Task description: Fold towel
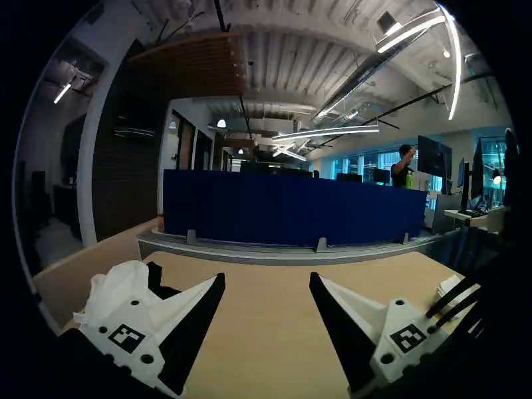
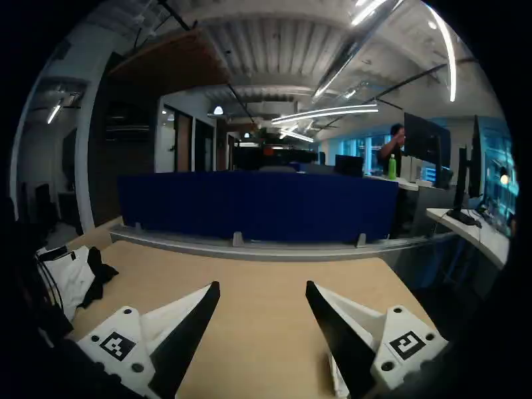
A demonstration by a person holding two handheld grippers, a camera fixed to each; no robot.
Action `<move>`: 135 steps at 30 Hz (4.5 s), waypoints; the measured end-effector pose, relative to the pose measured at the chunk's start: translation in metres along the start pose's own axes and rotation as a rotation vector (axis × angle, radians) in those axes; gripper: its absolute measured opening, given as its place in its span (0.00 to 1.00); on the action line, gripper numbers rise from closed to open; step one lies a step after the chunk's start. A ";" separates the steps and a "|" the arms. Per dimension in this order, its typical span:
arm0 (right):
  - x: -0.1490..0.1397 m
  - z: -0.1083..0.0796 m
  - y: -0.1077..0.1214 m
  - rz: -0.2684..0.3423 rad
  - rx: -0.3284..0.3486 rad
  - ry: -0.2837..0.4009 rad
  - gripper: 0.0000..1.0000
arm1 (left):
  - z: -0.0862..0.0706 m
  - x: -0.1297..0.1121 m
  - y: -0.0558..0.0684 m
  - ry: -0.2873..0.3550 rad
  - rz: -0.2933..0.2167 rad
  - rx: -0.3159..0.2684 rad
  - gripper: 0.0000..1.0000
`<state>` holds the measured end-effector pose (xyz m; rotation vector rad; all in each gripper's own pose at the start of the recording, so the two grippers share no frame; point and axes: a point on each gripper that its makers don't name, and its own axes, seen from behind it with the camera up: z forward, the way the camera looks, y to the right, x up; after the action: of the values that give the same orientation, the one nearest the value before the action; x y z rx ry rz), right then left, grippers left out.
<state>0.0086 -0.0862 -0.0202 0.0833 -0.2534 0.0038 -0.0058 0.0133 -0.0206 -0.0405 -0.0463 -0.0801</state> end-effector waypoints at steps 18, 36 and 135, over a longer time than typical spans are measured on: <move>-0.012 0.034 -0.013 -0.156 -0.036 -0.068 1.00 | 0.022 -0.072 -0.025 0.063 0.023 0.054 0.94; -0.028 0.044 -0.033 -0.131 -0.010 -0.038 1.00 | 0.024 -0.126 -0.028 0.070 0.033 0.077 0.94; -0.184 0.059 0.106 0.121 -0.073 0.214 1.00 | 0.026 -0.140 -0.024 0.079 0.075 0.085 0.96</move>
<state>-0.1858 0.0156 -0.0005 -0.0050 -0.0442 0.1228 -0.1482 0.0015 0.0000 0.0454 0.0303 -0.0044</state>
